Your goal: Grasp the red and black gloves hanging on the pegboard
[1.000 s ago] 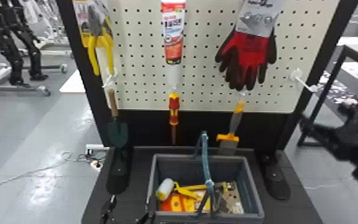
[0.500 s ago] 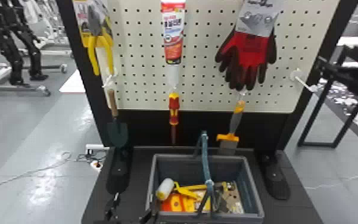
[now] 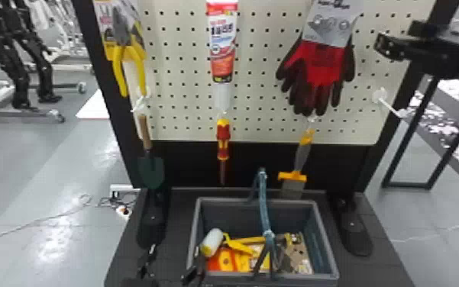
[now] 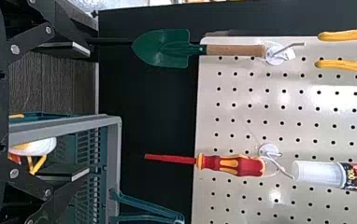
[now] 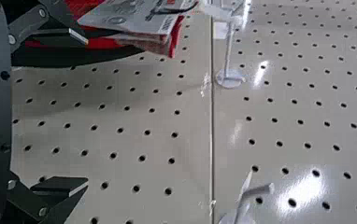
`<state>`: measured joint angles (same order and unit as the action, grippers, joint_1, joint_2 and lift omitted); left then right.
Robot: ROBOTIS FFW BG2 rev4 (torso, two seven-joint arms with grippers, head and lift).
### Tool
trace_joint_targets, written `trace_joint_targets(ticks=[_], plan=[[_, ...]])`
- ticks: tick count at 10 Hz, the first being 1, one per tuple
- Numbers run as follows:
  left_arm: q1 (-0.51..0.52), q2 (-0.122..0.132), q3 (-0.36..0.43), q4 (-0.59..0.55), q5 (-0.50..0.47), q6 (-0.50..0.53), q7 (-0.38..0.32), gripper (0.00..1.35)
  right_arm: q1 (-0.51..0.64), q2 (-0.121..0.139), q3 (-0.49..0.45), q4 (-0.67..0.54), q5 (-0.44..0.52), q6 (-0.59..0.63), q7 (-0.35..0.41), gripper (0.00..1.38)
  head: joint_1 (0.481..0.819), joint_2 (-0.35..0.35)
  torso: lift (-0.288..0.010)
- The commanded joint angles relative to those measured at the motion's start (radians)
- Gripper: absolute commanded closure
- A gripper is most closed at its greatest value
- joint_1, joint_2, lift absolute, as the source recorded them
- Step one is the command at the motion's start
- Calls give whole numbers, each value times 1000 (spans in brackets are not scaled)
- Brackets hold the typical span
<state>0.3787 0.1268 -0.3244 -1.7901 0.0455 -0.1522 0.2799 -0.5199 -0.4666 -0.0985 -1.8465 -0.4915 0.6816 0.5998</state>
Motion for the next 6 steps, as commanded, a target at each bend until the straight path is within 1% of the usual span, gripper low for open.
trace_joint_targets(ticks=[1, 2, 4, 5, 6], plan=[[-4, -6, 2, 0, -4, 5, -7, 394, -63, -26, 63, 35, -107, 18, 0, 237, 549, 0, -100], [-9, -6, 2, 0, -4, 10, -15, 394, -86, -24, 94, 36, -122, 44, 2, 233, 549, 0, -100], [-14, -4, 1, 0, -4, 14, -16, 394, -135, -26, 163, 55, -216, 47, 5, 239, 549, 0, -100], [-26, -4, -4, 3, -4, 23, -24, 394, -155, -32, 195, 67, -231, 47, 11, 240, 549, 0, -100], [-35, -4, -5, 8, -3, 26, -28, 394, -164, -33, 206, 73, -236, 47, 12, 240, 549, 0, -100]])
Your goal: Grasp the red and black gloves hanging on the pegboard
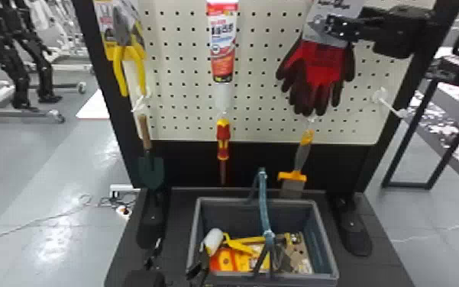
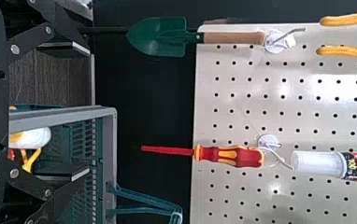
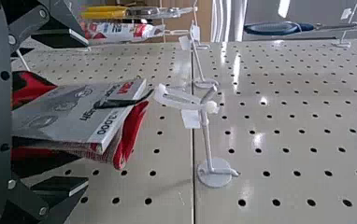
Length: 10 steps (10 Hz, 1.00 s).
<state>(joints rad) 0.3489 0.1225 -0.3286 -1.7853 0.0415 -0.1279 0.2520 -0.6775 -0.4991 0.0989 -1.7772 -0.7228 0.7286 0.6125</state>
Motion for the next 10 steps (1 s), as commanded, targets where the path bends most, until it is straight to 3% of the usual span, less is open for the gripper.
trace_joint_targets(ticks=[1, 2, 3, 4, 6, 7, 8, 9, 10], plan=[[-7, -1, -3, 4, 1, 4, -2, 394, -5, 1, 8, 7, -3, -1, 1, 243, 549, 0, -100], [-5, -3, -3, 4, 1, 5, -2, 394, -4, 4, 8, 10, -4, -17, 1, 372, 549, 0, -100], [-5, -4, -3, 4, 0, 7, -2, 394, -4, 7, 8, 19, -18, -21, 4, 723, 549, 0, -100], [-8, -7, -1, 6, -2, 10, -7, 394, -2, 10, 10, 22, -32, -21, 4, 848, 549, 0, -100], [-13, -11, -3, 10, -2, 10, -10, 394, 1, 16, 25, 27, -64, -21, 4, 872, 549, 0, -100], [-18, -12, -3, 12, -2, 10, -13, 394, 1, 19, 31, 33, -69, -21, 6, 1015, 549, 0, -100], [-18, -12, -3, 14, -2, 8, -14, 394, 3, 20, 31, 31, -66, -21, 9, 1044, 549, 0, -100], [-18, -12, -1, 14, -2, 8, -14, 394, 6, 22, 31, 31, -66, -21, 10, 1214, 549, 0, -100], [-18, -12, -1, 14, -2, 7, -14, 394, 6, 24, 31, 31, -60, -24, 10, 1208, 549, 0, -100]])
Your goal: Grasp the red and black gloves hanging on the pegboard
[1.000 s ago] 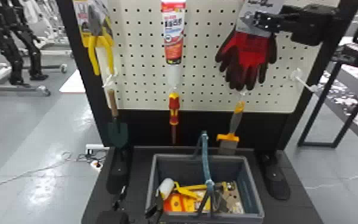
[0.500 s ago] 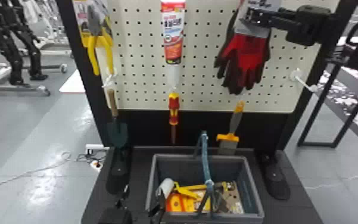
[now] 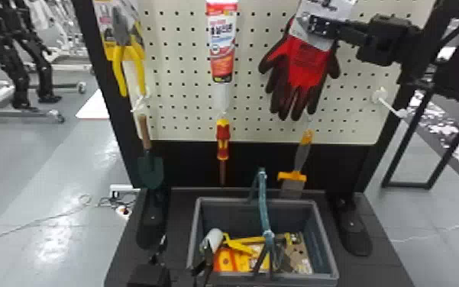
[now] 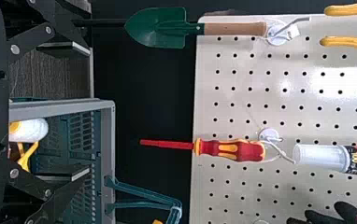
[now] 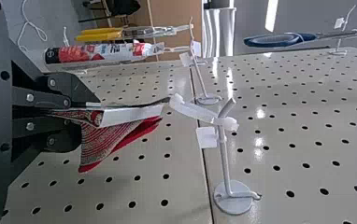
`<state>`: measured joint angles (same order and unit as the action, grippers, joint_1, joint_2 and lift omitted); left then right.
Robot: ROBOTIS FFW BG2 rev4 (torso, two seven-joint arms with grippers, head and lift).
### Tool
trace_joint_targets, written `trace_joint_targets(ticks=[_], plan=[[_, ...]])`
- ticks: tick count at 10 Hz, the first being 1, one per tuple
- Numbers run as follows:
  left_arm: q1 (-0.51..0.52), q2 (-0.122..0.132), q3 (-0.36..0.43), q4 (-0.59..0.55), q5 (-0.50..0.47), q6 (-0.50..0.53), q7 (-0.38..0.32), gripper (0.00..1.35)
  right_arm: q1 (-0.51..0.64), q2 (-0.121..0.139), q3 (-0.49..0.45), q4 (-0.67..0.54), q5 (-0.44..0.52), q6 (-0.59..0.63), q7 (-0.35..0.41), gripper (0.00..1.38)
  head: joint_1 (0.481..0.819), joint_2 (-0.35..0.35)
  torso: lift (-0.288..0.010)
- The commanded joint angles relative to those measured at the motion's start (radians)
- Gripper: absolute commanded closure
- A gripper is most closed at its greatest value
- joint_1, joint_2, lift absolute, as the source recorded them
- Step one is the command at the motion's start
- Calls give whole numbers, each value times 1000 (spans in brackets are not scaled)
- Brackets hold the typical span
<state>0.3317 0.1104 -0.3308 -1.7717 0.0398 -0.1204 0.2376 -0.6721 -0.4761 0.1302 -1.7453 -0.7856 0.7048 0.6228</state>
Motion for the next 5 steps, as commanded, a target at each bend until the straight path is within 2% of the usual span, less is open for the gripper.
trace_joint_targets(ticks=[1, 5], plan=[[0, 0, 1, 0, 0, -1, 0, 394, 2, 2, -1, 1, 2, -11, 0, 1208, 549, 0, -100], [-5, 0, -1, 0, 0, 1, -1, 394, -1, 7, -1, 9, -4, -25, 1, 1208, 549, 0, -100]])
